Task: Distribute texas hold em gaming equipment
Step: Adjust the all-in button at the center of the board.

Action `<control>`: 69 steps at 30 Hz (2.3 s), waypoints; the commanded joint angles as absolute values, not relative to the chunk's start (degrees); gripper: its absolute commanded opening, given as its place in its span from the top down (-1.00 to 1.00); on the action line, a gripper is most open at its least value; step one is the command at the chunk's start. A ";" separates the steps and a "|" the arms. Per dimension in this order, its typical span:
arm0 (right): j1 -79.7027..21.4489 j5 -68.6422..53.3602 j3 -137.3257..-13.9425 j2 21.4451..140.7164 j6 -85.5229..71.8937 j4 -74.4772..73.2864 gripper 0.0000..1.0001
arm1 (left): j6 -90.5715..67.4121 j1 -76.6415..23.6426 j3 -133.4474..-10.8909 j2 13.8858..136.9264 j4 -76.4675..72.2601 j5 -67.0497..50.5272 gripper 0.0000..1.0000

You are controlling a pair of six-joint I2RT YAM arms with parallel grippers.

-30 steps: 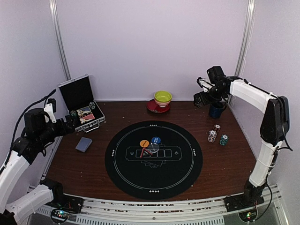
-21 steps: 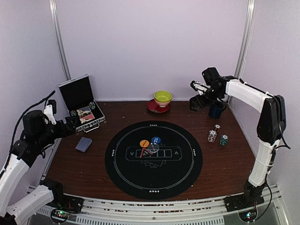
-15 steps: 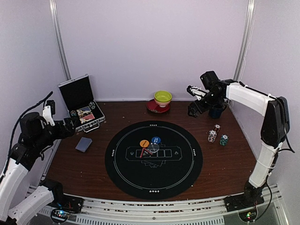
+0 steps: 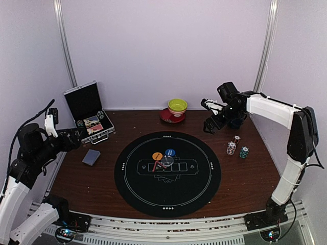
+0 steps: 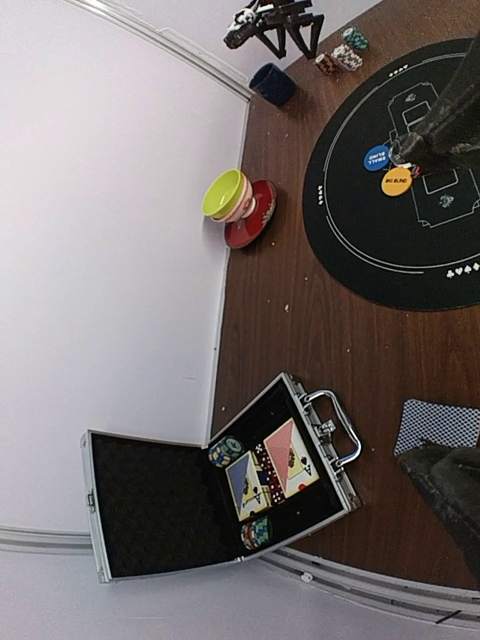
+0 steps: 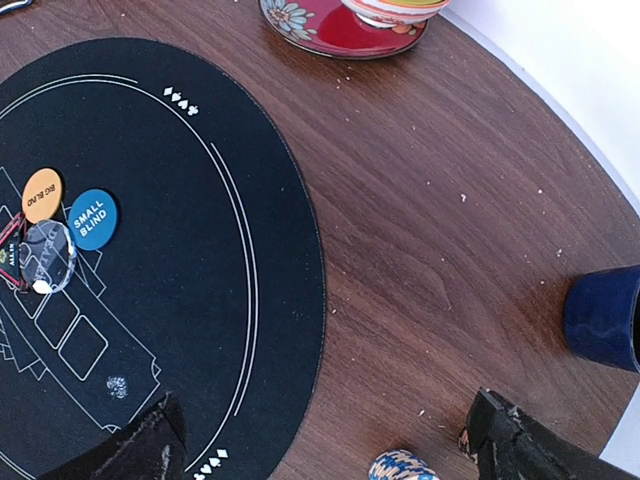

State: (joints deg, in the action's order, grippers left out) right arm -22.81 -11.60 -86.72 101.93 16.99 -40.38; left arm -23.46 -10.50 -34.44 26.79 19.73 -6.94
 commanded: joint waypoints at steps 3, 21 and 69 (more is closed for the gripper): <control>-22.94 -8.80 -87.28 100.30 17.06 -40.57 -1.00 | -21.79 -10.56 -33.84 25.49 16.74 -8.92 -0.96; -36.60 -7.58 -93.56 108.24 20.64 -36.08 -1.00 | -21.51 -8.92 -33.51 24.81 16.22 -10.02 -0.96; -47.59 -5.45 -109.04 133.68 7.23 -43.65 -1.00 | -21.40 -6.94 -33.42 22.38 16.26 -9.47 -0.96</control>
State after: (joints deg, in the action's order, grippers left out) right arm -46.78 -6.98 -108.20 131.85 8.32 -42.54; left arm -22.15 -7.49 -34.02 23.29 19.29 -9.37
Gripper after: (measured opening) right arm 1.000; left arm 0.979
